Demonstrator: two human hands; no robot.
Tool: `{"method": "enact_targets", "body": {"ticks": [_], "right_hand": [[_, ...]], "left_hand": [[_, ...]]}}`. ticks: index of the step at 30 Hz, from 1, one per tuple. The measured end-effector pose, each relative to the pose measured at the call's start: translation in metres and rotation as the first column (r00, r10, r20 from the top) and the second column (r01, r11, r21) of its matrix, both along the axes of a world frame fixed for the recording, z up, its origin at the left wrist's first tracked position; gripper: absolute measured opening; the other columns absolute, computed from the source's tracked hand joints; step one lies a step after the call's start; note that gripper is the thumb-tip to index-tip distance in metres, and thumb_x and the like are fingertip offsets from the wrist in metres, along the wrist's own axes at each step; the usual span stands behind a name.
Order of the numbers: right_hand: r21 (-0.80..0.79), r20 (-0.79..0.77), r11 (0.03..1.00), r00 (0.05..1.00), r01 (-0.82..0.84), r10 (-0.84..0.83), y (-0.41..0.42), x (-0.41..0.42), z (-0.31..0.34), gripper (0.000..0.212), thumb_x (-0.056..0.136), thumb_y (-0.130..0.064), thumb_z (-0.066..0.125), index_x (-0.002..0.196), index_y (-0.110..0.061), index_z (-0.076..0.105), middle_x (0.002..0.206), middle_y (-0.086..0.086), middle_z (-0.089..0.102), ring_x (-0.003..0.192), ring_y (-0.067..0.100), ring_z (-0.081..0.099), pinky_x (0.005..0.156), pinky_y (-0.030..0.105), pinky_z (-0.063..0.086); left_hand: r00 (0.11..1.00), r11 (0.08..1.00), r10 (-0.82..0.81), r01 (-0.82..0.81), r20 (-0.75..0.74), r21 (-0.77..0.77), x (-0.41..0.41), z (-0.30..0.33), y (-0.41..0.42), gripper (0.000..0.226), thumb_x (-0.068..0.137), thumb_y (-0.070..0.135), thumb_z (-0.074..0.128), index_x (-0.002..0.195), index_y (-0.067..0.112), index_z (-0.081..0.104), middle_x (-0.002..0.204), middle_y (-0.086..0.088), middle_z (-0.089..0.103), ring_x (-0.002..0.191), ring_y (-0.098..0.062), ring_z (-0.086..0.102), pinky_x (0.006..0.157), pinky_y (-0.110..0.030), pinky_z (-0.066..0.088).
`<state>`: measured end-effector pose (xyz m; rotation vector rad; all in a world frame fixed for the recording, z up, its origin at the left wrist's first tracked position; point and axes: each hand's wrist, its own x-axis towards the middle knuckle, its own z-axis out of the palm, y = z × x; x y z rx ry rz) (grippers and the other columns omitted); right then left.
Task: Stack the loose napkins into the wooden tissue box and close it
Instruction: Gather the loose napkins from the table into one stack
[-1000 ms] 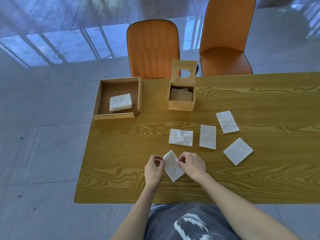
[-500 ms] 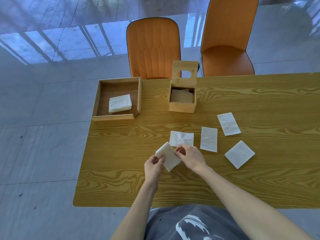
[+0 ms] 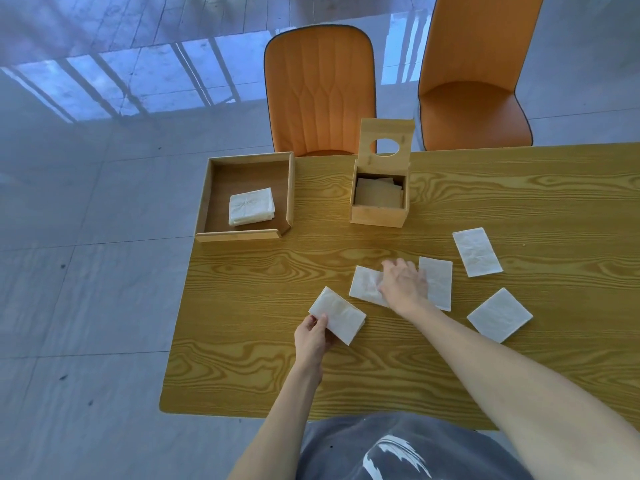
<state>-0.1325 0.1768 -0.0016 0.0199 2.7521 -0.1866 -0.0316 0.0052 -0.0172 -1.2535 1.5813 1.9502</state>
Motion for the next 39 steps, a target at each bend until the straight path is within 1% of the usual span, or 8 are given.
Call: {"method": "enact_targets", "body": {"ticks": [4, 10, 14, 18, 23, 28, 33, 39], "right_hand": [[-0.012, 0.045, 0.998, 0.997, 0.062, -0.061, 0.004, 0.001, -0.001, 0.034, 0.09, -0.036, 0.062, 0.119, -0.018, 0.058, 0.123, 0.01, 0.056, 0.116, 0.029, 0.05, 0.096, 0.041, 0.04], [-0.287, 0.113, 0.934, 0.976, 0.213, -0.188, 0.018, 0.003, 0.001, 0.025, 0.091, -0.026, 0.062, 0.114, -0.017, 0.062, 0.112, 0.006, 0.068, 0.103, 0.026, 0.062, 0.078, 0.037, 0.05], [-0.62, 0.261, 0.664, 0.908, 0.417, -0.327, 0.026, 0.006, 0.009, 0.024, 0.089, -0.02, 0.068, 0.112, -0.013, 0.071, 0.105, 0.0, 0.07, 0.102, 0.023, 0.065, 0.088, 0.041, 0.054], [-0.739, 0.493, 0.416, 0.846, 0.53, -0.202, 0.014, 0.021, 0.013, 0.018, 0.089, -0.012, 0.069, 0.107, -0.01, 0.071, 0.102, 0.006, 0.072, 0.091, 0.018, 0.068, 0.081, 0.038, 0.06], [-0.736, 0.521, 0.464, 0.85, 0.493, -0.076, -0.013, 0.035, -0.001, 0.023, 0.088, -0.013, 0.071, 0.11, -0.008, 0.07, 0.104, 0.01, 0.073, 0.096, 0.022, 0.069, 0.083, 0.035, 0.058], [-0.657, 0.36, 0.663, 0.922, 0.359, -0.142, -0.022, 0.037, -0.011, 0.025, 0.083, -0.023, 0.075, 0.107, -0.014, 0.073, 0.1, 0.0, 0.074, 0.095, 0.014, 0.068, 0.084, 0.03, 0.056], [-0.575, 0.275, 0.768, 0.951, 0.281, -0.142, -0.015, 0.04, -0.013, 0.021, 0.082, -0.031, 0.074, 0.1, -0.021, 0.074, 0.096, -0.004, 0.074, 0.091, 0.013, 0.068, 0.083, 0.033, 0.056], [-0.516, 0.251, 0.8, 0.947, 0.305, -0.199, -0.002, 0.046, -0.011, 0.026, 0.082, -0.041, 0.071, 0.102, -0.023, 0.071, 0.099, -0.005, 0.073, 0.093, 0.016, 0.067, 0.08, 0.038, 0.057]], "left_hand": [[1.0, 0.999, 0.027, -0.027, 0.0, 0.025, -0.001, 0.001, 0.001, 0.015, 0.1, 0.02, 0.053, 0.106, 0.017, 0.066, 0.109, -0.011, 0.071, 0.104, -0.027, 0.066, 0.095, -0.049, 0.055], [0.997, 0.997, 0.068, -0.067, -0.031, 0.039, -0.003, 0.001, 0.004, 0.02, 0.103, 0.021, 0.046, 0.108, 0.013, 0.065, 0.1, -0.008, 0.07, 0.092, -0.021, 0.067, 0.078, -0.035, 0.057], [0.998, 0.994, 0.063, -0.06, -0.03, 0.087, -0.006, 0.003, 0.003, 0.021, 0.104, 0.02, 0.046, 0.112, 0.011, 0.063, 0.107, -0.01, 0.071, 0.101, -0.025, 0.068, 0.083, -0.037, 0.057], [0.999, 0.988, 0.035, -0.031, -0.024, 0.153, -0.008, 0.005, 0.002, 0.035, 0.104, 0.027, 0.042, 0.122, 0.006, 0.064, 0.116, -0.017, 0.072, 0.103, -0.028, 0.069, 0.085, -0.039, 0.056], [0.999, 0.982, 0.045, -0.039, -0.026, 0.184, -0.01, 0.006, -0.003, 0.046, 0.106, 0.036, 0.034, 0.118, 0.004, 0.066, 0.107, -0.017, 0.073, 0.094, -0.028, 0.068, 0.081, -0.039, 0.056], [0.998, 0.977, 0.058, -0.051, -0.027, 0.208, -0.008, 0.007, -0.001, 0.054, 0.103, 0.052, 0.031, 0.113, 0.012, 0.066, 0.111, -0.018, 0.072, 0.102, -0.03, 0.068, 0.087, -0.042, 0.056], [0.998, 0.983, 0.004, 0.007, -0.06, 0.183, -0.008, 0.004, 0.007, 0.031, 0.101, 0.023, 0.054, 0.123, 0.002, 0.063, 0.109, -0.017, 0.071, 0.095, -0.028, 0.068, 0.083, -0.041, 0.057], [0.997, 0.981, -0.027, 0.041, -0.077, 0.188, -0.011, 0.004, 0.019, 0.026, 0.097, 0.013, 0.06, 0.122, 0.006, 0.063, 0.107, -0.015, 0.073, 0.094, -0.027, 0.071, 0.086, -0.041, 0.058]]}}
